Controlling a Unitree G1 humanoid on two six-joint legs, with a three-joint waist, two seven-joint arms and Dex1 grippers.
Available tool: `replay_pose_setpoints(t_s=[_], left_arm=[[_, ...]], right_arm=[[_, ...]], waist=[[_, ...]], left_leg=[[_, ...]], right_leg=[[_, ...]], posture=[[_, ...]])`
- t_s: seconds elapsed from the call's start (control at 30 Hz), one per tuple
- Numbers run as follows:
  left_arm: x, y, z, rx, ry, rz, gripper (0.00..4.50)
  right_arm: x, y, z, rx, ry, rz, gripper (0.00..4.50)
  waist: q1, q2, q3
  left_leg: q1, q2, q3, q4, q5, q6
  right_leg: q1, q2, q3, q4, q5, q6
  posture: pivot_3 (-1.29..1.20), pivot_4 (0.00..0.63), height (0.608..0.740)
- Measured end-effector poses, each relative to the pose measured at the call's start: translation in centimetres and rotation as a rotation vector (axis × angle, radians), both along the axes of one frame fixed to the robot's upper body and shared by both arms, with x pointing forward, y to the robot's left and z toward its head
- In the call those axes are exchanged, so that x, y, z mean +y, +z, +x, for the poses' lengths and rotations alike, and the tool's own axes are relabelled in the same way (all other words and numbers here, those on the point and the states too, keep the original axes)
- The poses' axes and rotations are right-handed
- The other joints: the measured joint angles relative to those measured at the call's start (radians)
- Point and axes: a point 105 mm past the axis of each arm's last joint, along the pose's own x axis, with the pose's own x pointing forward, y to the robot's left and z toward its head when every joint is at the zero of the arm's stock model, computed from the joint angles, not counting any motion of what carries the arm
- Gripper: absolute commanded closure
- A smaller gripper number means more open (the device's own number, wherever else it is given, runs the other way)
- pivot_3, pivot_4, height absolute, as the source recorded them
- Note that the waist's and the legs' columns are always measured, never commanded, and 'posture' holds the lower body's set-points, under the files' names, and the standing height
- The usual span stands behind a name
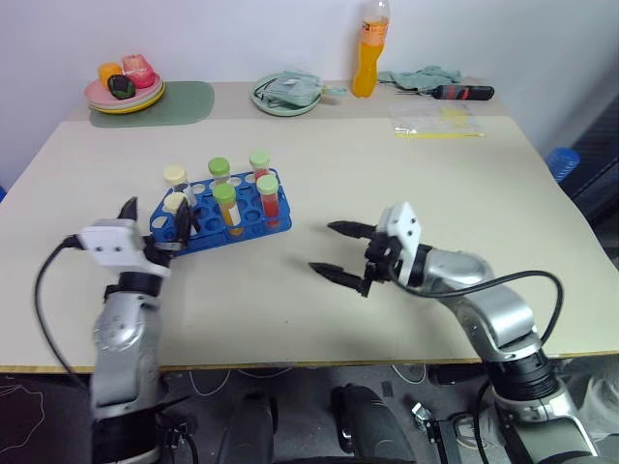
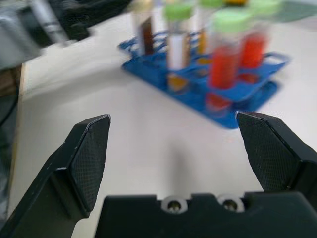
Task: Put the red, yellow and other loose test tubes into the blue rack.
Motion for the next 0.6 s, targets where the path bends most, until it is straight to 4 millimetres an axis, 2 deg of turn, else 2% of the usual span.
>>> replay_pose_setpoints(t_s=[0.1, 0.17, 0.27, 0.4, 0.6], left_arm=[[1.6, 0.9, -3.2, 0.078, -0.047, 0.091, 0.35], [1.9, -0.2, -4.5, 0.180, -0.079, 0.153, 0.35], [2.0, -2.5, -5.7, 0.316, -0.124, 0.187, 0.35], [1.9, -3.2, -5.9, 0.357, -0.148, 0.210, 0.35], [1.1, -4.0, -5.6, 0.388, -0.171, 0.240, 0.35]], right_arm=[[-4.2, 0.7, 1.2, -0.009, -0.107, -0.042, 0.00], [-6.5, 0.1, 1.8, 0.009, -0.174, -0.075, 0.00], [-8.9, -1.1, 2.2, 0.049, -0.235, -0.116, 0.00], [-10.8, -1.8, 2.4, 0.050, -0.276, -0.158, 0.00], [-11.2, -2.3, 2.4, 0.039, -0.279, -0.182, 0.00]], waist=[[0.000, 0.001, 0.000], [0.002, 0.001, 0.000], [0.002, 0.001, 0.000], [0.001, 0.001, 0.000], [-0.002, 0.001, 0.000]], left_leg=[[0.001, 0.000, 0.001, 0.000, -0.001, 0.001], [0.002, 0.000, 0.001, 0.000, -0.001, 0.001], [0.002, 0.000, 0.001, 0.000, -0.001, 0.001], [0.002, 0.000, 0.001, 0.000, -0.001, 0.001], [0.002, 0.000, 0.002, 0.000, -0.001, 0.001]], right_leg=[[0.001, 0.000, 0.000, 0.000, 0.000, 0.000], [0.002, 0.000, 0.000, -0.001, -0.001, -0.002], [0.002, 0.001, 0.000, -0.002, -0.002, -0.004], [0.002, 0.001, 0.001, -0.002, -0.002, -0.004], [0.002, 0.002, 0.001, -0.002, -0.001, -0.001]], posture=[[0.00, 0.150, 0.740], [0.00, 0.150, 0.740], [0.00, 0.150, 0.740], [0.00, 0.150, 0.740], [0.00, 0.150, 0.740]])
